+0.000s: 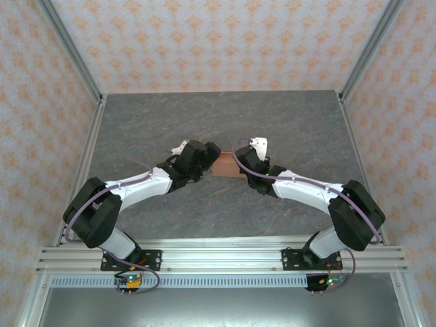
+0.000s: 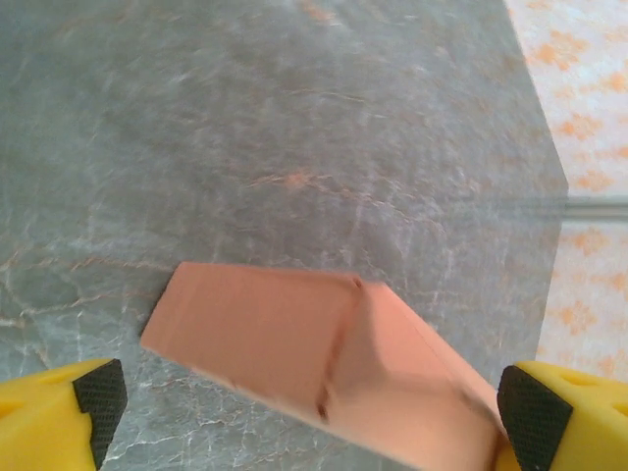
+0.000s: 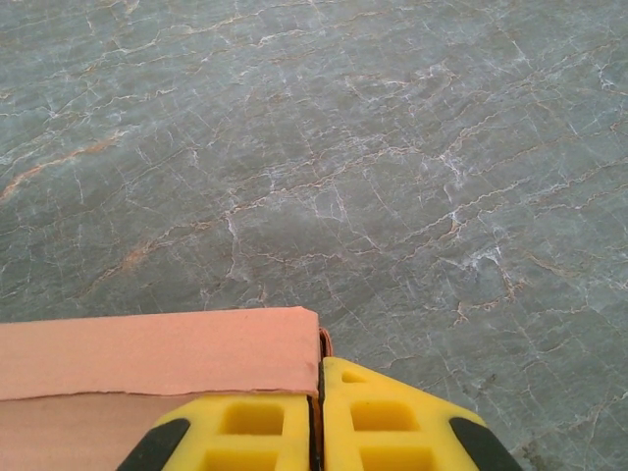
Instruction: Fold the paper box
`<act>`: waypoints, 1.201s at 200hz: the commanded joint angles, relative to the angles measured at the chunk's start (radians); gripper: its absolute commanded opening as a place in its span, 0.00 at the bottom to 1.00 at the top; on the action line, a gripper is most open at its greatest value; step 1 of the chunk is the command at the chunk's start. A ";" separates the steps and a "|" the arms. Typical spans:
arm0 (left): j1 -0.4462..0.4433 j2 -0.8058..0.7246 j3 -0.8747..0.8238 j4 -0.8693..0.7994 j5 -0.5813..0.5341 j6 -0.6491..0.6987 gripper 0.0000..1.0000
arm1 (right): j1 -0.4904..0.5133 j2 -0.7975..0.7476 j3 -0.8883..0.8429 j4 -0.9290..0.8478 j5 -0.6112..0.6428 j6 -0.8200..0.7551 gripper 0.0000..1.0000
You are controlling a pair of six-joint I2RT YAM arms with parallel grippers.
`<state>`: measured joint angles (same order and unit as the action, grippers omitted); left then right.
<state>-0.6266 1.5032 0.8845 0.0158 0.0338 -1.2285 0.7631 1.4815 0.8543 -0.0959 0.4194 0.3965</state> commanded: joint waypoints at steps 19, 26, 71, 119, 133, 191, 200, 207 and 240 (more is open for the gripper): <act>0.073 -0.128 0.042 -0.078 0.074 0.437 1.00 | 0.001 -0.011 -0.017 -0.015 -0.003 0.003 0.09; 0.096 -0.129 0.052 -0.102 0.109 0.504 1.00 | 0.001 -0.009 -0.015 -0.017 -0.005 0.001 0.09; 0.119 -0.179 0.041 -0.170 0.237 0.932 0.87 | 0.001 0.009 0.010 -0.040 -0.010 -0.008 0.09; 0.099 -0.216 -0.008 -0.146 0.227 1.189 0.66 | 0.001 0.028 0.026 -0.054 -0.019 -0.005 0.09; 0.088 -0.177 0.025 -0.165 0.222 1.246 0.58 | 0.001 0.030 0.029 -0.055 -0.020 -0.004 0.09; 0.073 -0.038 0.094 -0.143 0.211 1.317 0.42 | 0.000 0.041 0.056 -0.068 -0.028 -0.005 0.09; 0.074 -0.024 0.099 -0.144 0.216 1.322 0.38 | 0.000 0.040 0.056 -0.072 -0.029 -0.006 0.09; 0.074 -0.015 0.103 -0.144 0.220 1.326 0.34 | 0.001 0.041 0.057 -0.073 -0.031 -0.007 0.09; 0.074 0.006 0.108 -0.113 0.243 1.327 0.28 | 0.001 0.041 0.059 -0.079 -0.037 -0.018 0.09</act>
<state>-0.5503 1.5013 0.9638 -0.1257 0.2562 0.0750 0.7628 1.5082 0.8944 -0.1200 0.3954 0.3912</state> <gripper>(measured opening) 0.287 0.094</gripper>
